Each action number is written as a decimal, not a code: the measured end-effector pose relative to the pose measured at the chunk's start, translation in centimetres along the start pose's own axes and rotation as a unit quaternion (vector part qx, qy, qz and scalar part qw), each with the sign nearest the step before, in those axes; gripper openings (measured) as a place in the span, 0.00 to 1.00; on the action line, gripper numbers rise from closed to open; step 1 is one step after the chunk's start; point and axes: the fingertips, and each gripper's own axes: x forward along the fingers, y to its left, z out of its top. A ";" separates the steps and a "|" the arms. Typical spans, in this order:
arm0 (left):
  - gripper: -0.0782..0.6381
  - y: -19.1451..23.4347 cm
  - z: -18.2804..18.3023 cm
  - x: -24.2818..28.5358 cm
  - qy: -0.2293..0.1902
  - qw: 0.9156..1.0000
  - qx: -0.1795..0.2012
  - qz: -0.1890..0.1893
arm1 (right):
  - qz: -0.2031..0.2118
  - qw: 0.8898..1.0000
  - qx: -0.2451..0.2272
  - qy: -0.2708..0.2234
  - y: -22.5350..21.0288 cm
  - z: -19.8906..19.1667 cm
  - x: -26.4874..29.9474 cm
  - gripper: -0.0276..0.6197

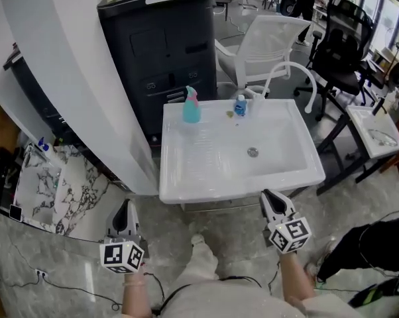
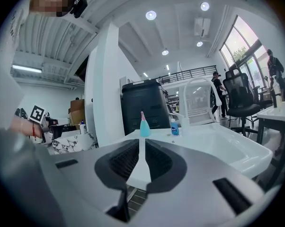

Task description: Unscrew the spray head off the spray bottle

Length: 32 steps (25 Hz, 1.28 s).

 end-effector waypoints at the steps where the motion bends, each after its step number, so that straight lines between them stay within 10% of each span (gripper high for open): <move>1: 0.12 0.1 0.1 0.6 0.001 1.000 -0.001 -0.002 | 0.001 1.000 -0.001 0.001 -0.1 0.2 0.5 0.11; 32: 0.12 3.5 -2.6 19.0 0.022 0.995 -0.027 -0.090 | 0.035 0.999 -0.010 0.025 -3.2 3.9 19.3 0.21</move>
